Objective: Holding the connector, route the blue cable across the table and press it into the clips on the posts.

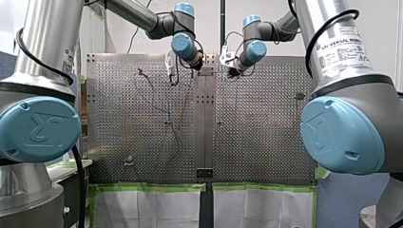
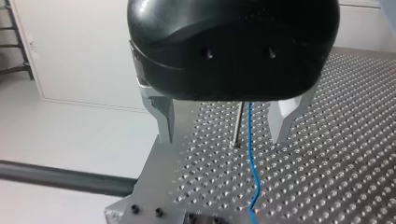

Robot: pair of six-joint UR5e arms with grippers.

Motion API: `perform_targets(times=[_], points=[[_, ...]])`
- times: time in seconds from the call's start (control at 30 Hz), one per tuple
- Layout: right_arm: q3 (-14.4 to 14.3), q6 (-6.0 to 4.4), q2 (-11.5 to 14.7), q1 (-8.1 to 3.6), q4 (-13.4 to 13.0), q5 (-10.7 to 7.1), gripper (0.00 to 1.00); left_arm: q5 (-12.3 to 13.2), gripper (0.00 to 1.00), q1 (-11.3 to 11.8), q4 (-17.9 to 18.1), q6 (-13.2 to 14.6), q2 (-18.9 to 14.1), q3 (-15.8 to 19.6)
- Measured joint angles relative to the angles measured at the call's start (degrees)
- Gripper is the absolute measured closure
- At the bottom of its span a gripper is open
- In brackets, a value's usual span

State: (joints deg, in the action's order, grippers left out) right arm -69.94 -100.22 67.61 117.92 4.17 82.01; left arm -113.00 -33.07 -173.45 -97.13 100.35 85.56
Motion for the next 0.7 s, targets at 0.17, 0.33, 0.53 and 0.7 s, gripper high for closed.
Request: perform_targets(times=[0.17,0.33,0.53,0.7], points=[[0.0,-0.06,0.0,-0.03,0.0,-0.08,1.0,-2.6,0.0,-0.6,-1.2,0.3,2.5,-2.6],[0.0,-0.07,0.0,-0.03,0.0,-0.49,1.0,-4.7,0.0,-0.7,-2.5,0.6,4.7,-4.8],[0.0,-0.06,0.0,-0.02,0.0,-0.6,1.0,-5.8,0.0,-0.4,-2.7,0.6,7.1,-7.7],[0.0,-0.05,0.0,-0.05,0.0,-0.61,1.0,-5.7,0.0,-0.2,-3.0,0.6,7.8,-10.3]])
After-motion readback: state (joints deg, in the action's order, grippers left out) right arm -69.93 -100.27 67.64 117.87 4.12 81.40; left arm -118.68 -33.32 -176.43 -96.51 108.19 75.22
